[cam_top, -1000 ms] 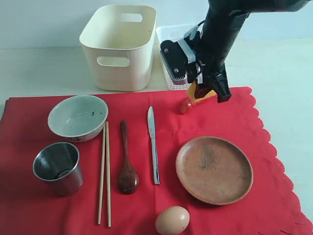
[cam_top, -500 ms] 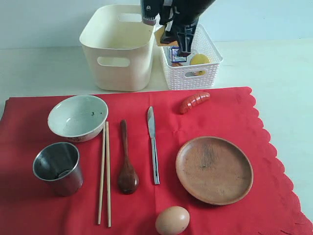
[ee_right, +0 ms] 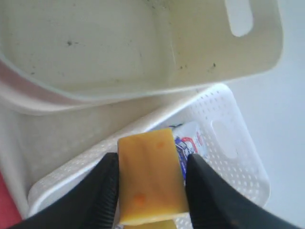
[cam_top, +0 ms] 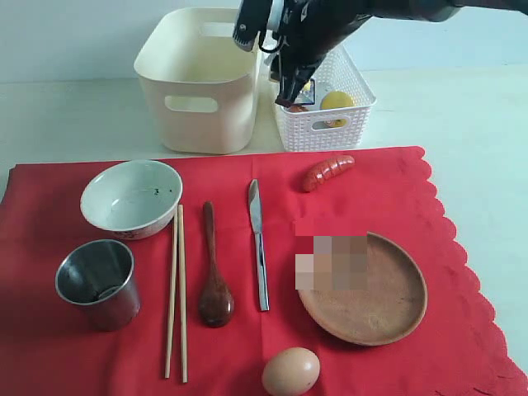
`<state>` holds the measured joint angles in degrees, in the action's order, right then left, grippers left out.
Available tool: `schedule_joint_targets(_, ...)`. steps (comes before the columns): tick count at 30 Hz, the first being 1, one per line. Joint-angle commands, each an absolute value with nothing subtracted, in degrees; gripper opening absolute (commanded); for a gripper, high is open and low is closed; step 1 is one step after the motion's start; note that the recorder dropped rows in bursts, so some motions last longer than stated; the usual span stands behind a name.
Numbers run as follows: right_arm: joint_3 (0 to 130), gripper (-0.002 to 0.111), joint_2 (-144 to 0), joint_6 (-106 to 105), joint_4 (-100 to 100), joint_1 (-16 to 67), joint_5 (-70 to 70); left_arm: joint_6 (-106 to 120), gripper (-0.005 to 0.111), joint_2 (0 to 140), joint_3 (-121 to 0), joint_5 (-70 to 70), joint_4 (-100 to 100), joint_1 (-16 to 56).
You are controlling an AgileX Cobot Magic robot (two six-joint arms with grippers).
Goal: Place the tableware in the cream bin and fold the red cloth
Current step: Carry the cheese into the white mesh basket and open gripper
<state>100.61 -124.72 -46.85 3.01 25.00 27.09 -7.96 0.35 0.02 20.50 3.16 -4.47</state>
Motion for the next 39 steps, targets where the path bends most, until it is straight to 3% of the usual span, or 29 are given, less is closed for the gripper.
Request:
schedule_joint_targets(1, 101.1, 0.0, -124.4, -40.3, 5.1, 22.4, 24.8, -7.7, 0.062, 0.0, 0.0, 20.2, 3.4, -4.6)
schedule_joint_targets(26, 100.9, 0.001, -127.8, -40.4, -7.5, 19.9, 30.0, -7.7, 0.062, 0.0, 0.0, 20.2, 3.4, -4.6)
schedule_joint_targets(39, 101.0, 0.057, -126.6, -38.3, -7.5, 20.0, 29.9, -7.7, 0.062, 0.0, 0.0, 20.2, 3.4, -4.6)
